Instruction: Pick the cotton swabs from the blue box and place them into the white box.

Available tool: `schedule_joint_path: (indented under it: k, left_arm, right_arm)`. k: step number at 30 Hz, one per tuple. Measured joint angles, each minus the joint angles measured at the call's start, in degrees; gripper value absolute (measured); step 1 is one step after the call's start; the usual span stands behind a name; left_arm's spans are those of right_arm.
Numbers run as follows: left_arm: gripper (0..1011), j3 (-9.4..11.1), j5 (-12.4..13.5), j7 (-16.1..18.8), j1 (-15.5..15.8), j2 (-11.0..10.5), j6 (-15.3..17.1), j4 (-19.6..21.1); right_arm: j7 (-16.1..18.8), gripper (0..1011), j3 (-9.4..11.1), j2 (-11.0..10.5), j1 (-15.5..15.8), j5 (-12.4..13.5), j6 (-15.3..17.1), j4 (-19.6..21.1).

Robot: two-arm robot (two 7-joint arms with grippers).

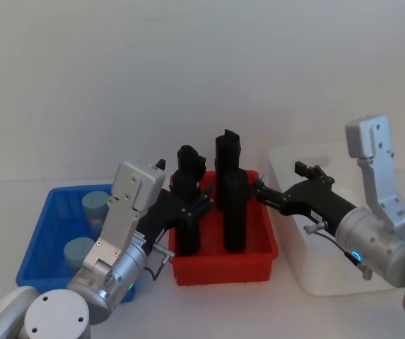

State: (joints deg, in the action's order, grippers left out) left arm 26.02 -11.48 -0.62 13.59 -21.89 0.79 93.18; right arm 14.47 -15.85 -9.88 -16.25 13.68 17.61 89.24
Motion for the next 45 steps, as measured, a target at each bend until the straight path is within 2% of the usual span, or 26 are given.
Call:
schedule_joint_path:
  k: [6, 14, 20, 25, 33, 45]
  left_arm:
    - [1004, 0.0, 0.0, 0.0, 0.0, 0.0, 0.0, 0.0]
    - [1003, 0.0, 0.0, 0.0, 0.0, 0.0, 0.0, 0.0]
    - [1003, 0.0, 0.0, 0.0, 0.0, 0.0, 0.0, 0.0]
    - [1004, 0.0, 0.0, 0.0, 0.0, 0.0, 0.0, 0.0]
    - [1004, 0.0, 0.0, 0.0, 0.0, 0.0, 0.0, 0.0]
    - [1003, 0.0, 0.0, 0.0, 0.0, 0.0, 0.0, 0.0]
  right_arm:
    - [2.07, 1002, -0.68, 1.29, -3.19, -2.77, 2.72, -2.93]
    - [4.96, 1002, -1.86, 2.62, -7.13, -8.55, 5.18, -7.31]
    - [6.72, 1001, -2.62, 3.38, -9.56, -12.83, 5.43, -10.57]
    - [8.05, 1001, -3.53, 4.54, -12.43, -16.87, 4.38, -15.4]
    - [8.63, 1002, -4.36, 5.97, -15.11, -18.65, 3.53, -20.53]
    - [7.9, 1002, -5.1, 8.05, -17.84, -17.21, 3.0, -26.6]
